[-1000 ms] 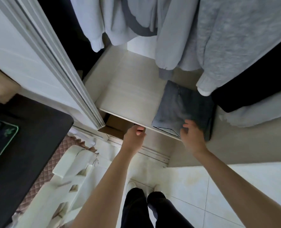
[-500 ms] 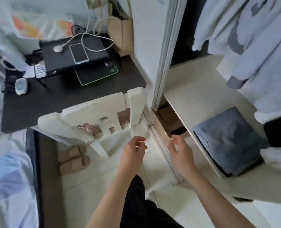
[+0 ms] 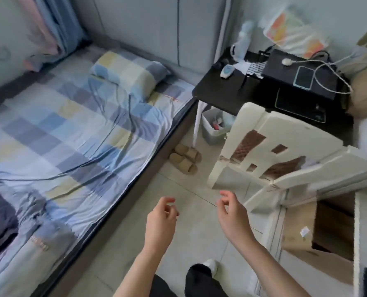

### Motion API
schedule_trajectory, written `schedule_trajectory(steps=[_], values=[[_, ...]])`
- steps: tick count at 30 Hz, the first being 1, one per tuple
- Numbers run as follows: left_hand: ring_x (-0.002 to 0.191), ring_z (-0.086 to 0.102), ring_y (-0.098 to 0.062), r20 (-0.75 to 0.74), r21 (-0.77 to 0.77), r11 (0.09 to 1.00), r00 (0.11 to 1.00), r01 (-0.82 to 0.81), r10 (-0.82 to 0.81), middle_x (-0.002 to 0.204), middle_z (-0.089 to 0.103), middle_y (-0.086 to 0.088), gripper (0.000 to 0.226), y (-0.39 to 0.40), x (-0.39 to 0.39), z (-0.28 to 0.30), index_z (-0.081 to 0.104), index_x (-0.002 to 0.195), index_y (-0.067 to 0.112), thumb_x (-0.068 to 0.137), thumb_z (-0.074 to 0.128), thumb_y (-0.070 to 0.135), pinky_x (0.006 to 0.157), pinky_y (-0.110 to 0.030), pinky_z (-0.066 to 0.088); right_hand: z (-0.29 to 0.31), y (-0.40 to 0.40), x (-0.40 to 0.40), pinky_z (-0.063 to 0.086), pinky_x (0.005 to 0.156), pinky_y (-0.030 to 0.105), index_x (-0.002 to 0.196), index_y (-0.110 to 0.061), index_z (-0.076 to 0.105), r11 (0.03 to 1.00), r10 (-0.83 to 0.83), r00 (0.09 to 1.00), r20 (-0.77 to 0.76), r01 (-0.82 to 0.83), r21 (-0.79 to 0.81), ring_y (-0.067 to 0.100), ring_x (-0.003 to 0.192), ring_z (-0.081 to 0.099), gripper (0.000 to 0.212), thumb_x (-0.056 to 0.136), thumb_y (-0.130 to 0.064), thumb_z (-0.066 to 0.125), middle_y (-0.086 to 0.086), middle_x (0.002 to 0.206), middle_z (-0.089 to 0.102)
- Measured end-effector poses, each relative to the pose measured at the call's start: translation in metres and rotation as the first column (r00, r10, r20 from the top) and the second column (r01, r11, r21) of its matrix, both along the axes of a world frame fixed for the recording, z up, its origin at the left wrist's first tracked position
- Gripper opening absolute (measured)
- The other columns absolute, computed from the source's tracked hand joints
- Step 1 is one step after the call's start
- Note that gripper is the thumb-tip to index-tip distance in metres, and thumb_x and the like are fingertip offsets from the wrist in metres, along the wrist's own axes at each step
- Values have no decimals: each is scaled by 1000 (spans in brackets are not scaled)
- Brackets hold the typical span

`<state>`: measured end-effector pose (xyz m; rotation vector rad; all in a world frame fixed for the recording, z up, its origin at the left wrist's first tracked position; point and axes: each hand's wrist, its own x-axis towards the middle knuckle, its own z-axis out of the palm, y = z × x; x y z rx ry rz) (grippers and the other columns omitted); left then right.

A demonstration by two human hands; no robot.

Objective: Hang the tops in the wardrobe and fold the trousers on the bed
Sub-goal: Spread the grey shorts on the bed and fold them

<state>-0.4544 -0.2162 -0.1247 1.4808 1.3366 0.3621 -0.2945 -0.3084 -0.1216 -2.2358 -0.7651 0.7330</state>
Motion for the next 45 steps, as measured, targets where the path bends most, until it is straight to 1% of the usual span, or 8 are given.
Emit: schedule_trajectory(steps=[8, 14, 22, 30, 35, 39, 42, 45], values=[[64, 63, -1, -75, 28, 870, 867, -491, 492, 77, 68, 1, 19, 52, -246, -26, 61, 93, 28, 96, 51, 12, 69, -34, 52, -16, 132, -188, 39, 76, 25, 123, -15, 54, 912, 408, 912, -39, -409, -26, 20, 96, 59, 27, 97, -20, 48, -2, 103, 61], [70, 64, -11, -233, 7, 751, 729, -660, 643, 73, 70, 4, 19, 76, -415, -55, 62, 97, 27, 93, 51, 12, 57, -21, 47, -42, 219, -339, 39, 82, 24, 118, -9, 58, 767, 630, 773, -80, -635, -89, 24, 101, 60, 25, 95, -16, 52, 7, 104, 66], [84, 64, -19, -293, -78, 617, 610, -783, 736, 84, 68, 2, 15, 136, -520, -99, 60, 97, 24, 93, 51, 13, 78, -36, 52, -68, 333, -464, 35, 77, 24, 120, -16, 54, 487, 855, 502, -130, -864, -129, 14, 94, 53, 25, 98, -26, 48, -4, 100, 58], [85, 58, -20, -421, -153, 537, 546, -830, 724, 91, 62, 0, 13, 218, -572, -160, 59, 95, 24, 92, 50, 15, 71, -28, 43, -128, 464, -554, 36, 75, 24, 118, -13, 56, 239, 950, 268, -160, -954, -181, 15, 91, 55, 26, 96, -26, 51, -1, 100, 61], [107, 58, -24, -494, -253, 593, 629, -764, 600, 110, 62, -3, 12, 255, -583, -223, 56, 97, 25, 92, 48, 17, 92, -34, 47, -195, 523, -593, 38, 76, 26, 116, -13, 55, 94, 970, 150, -193, -958, -271, 15, 91, 53, 24, 96, -25, 51, -2, 99, 57], [122, 46, -20, -517, -278, 740, 744, -613, 423, 129, 49, 0, 34, 289, -587, -279, 50, 124, 20, 91, 49, 21, 100, -35, 41, -266, 556, -617, 41, 75, 28, 111, -12, 57, 56, 963, 143, -229, -936, -348, 18, 92, 57, 22, 95, -26, 52, 3, 103, 62], [126, 38, -23, -560, -227, 855, 781, -467, 278, 137, 41, 1, 44, 318, -579, -316, 41, 134, 22, 91, 50, 22, 100, -38, 40, -318, 575, -628, 39, 72, 27, 107, -10, 60, 48, 949, 170, -264, -909, -414, 21, 95, 60, 20, 93, -23, 54, 3, 99, 64], [135, 30, -27, -602, -124, 942, 778, -312, 179, 151, 30, -1, 62, 345, -571, -359, 32, 145, 25, 87, 49, 10, 105, -39, 34, -371, 595, -635, 46, 82, 31, 110, -8, 60, -15, 972, 96, -216, -887, -462, 27, 101, 60, 24, 90, -12, 51, 8, 104, 66]])
